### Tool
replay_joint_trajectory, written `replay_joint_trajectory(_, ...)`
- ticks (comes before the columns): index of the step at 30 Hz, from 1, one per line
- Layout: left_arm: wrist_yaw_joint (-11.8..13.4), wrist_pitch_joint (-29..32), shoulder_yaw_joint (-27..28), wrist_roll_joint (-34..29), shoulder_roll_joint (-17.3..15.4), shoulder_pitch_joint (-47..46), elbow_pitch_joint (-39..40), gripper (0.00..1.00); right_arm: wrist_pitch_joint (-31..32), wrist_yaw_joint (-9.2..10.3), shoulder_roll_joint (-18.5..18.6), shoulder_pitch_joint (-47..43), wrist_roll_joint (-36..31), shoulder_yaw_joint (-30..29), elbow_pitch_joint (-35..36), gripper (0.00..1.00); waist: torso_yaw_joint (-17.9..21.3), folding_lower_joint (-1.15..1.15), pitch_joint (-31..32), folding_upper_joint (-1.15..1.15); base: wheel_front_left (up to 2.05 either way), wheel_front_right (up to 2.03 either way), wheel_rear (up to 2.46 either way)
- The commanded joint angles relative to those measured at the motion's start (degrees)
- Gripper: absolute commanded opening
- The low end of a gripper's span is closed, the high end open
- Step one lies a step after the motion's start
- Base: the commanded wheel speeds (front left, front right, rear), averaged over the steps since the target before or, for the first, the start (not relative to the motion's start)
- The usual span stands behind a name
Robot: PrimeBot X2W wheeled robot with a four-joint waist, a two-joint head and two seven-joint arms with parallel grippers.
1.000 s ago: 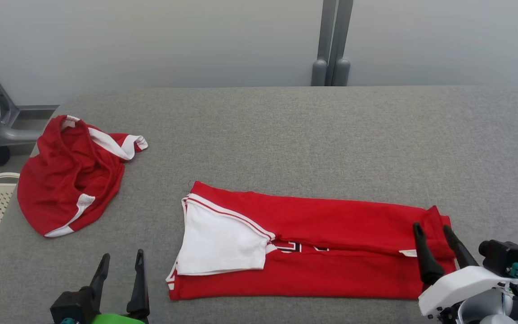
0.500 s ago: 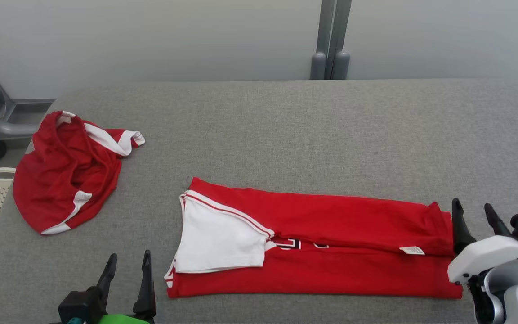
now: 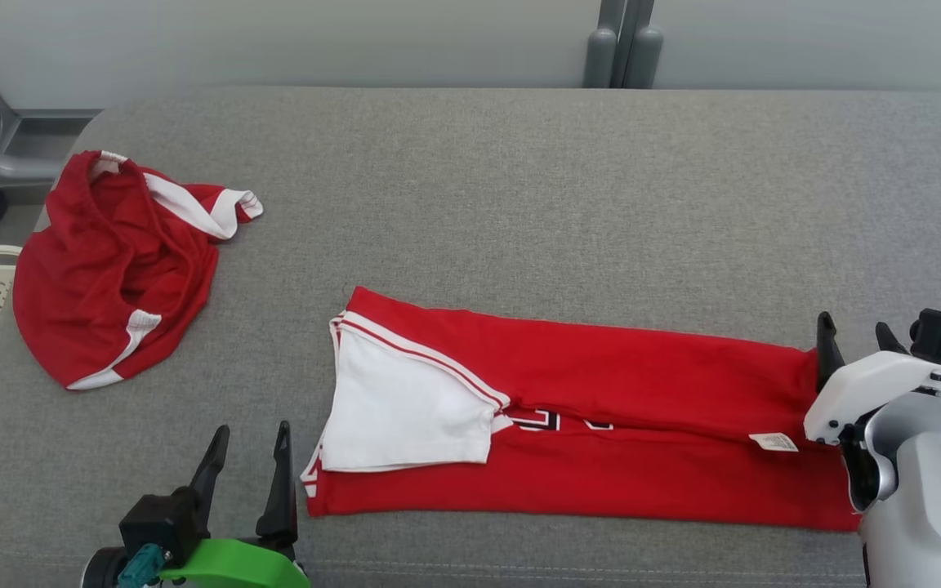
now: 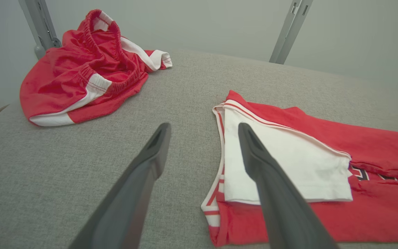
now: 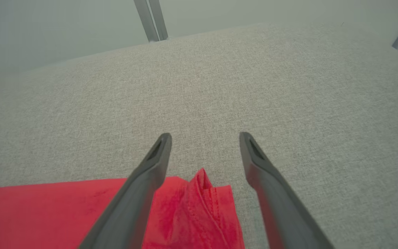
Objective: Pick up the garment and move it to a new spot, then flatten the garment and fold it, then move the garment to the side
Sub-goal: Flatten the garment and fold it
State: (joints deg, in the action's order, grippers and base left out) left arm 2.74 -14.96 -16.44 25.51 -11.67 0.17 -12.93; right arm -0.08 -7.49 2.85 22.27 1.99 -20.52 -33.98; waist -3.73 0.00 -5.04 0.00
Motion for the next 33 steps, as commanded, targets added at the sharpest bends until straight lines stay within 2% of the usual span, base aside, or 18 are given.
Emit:
replay_joint_trajectory(1,-0.33,-0.12,-0.05,-0.19,0.16,-1.30,-0.19,1.00,-0.57,0.00,0.11,1.51,-0.90,-0.21,-2.09,1.00,-0.71,0.00,-1.41,0.00,0.00,0.00,0.00)
replay_joint_trajectory(17,-1.36,-0.24,-0.03,-0.27,0.65,-3.59,-2.15,1.00,-4.35,0.00,0.13,3.51,-5.16,-5.70,-14.24,1.00,1.27,0.00,-2.96,0.00,0.00,0.00,0.00)
replay_joint_trajectory(27,-1.67,-0.27,0.13,-0.64,0.57,-4.02,-2.74,1.00,-8.04,-0.01,-0.04,5.87,1.01,-2.53,-23.05,1.00,1.46,0.00,-2.77,0.00,0.00,0.00,0.00)
replay_joint_trajectory(33,-1.65,-0.28,0.24,-0.55,0.73,-3.24,-2.82,1.00,-9.80,0.00,-0.07,6.06,1.37,-1.97,-26.44,1.00,1.34,0.00,-1.98,0.00,0.00,0.00,0.00)
